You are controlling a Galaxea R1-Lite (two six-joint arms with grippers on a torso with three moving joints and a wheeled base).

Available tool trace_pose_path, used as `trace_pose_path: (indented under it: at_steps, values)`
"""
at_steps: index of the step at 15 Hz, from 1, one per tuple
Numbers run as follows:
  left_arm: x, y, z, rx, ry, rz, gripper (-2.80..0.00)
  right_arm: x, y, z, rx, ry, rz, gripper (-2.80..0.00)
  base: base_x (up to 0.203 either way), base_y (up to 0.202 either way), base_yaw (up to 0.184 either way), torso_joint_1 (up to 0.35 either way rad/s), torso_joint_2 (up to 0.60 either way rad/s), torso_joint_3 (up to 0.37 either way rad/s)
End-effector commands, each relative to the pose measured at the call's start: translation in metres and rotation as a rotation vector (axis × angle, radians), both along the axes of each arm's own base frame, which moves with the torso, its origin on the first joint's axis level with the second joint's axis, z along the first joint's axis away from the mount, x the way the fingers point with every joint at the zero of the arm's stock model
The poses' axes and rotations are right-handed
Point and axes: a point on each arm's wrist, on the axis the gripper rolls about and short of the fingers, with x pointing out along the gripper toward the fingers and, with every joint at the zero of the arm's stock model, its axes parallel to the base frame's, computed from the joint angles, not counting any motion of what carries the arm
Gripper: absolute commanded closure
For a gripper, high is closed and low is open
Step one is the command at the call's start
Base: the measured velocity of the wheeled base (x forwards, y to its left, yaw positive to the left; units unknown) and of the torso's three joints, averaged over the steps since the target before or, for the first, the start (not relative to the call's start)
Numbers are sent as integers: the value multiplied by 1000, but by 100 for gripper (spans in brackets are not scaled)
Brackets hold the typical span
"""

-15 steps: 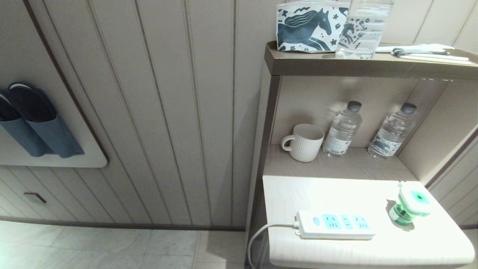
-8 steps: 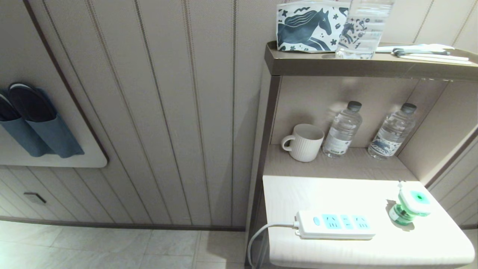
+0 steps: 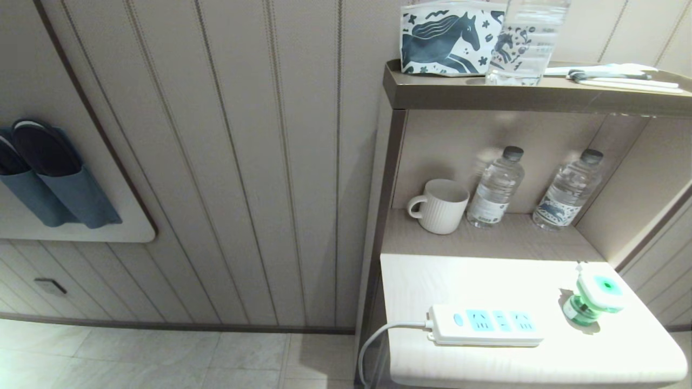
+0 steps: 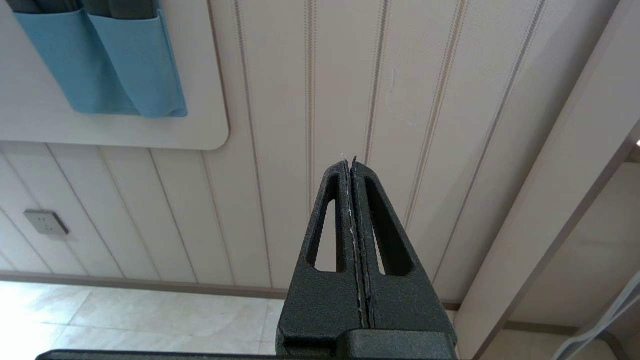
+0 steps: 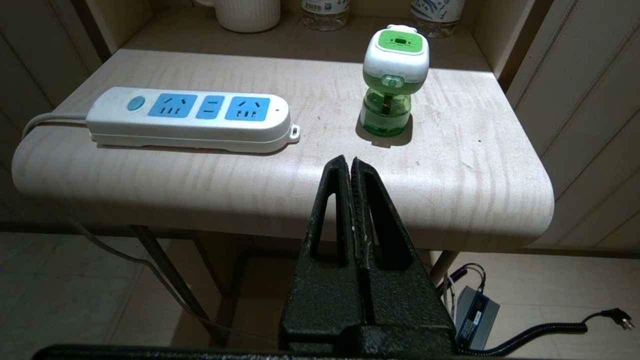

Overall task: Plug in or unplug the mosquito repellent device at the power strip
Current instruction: Pick up the mosquito repellent liquid

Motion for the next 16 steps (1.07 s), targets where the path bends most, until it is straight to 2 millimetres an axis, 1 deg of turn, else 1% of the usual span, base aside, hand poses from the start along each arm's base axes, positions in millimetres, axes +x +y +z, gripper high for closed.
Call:
trace_pose_path:
  at_steps: [1, 16]
  values:
    - [0, 0, 0, -1, 0, 0, 0, 0, 0, 0, 0, 0, 0, 0, 0, 0, 0, 0, 0, 0]
    - [0, 0, 0, -1, 0, 0, 0, 0, 0, 0, -17, -2, -7, 0, 0, 0, 0, 0, 0, 0]
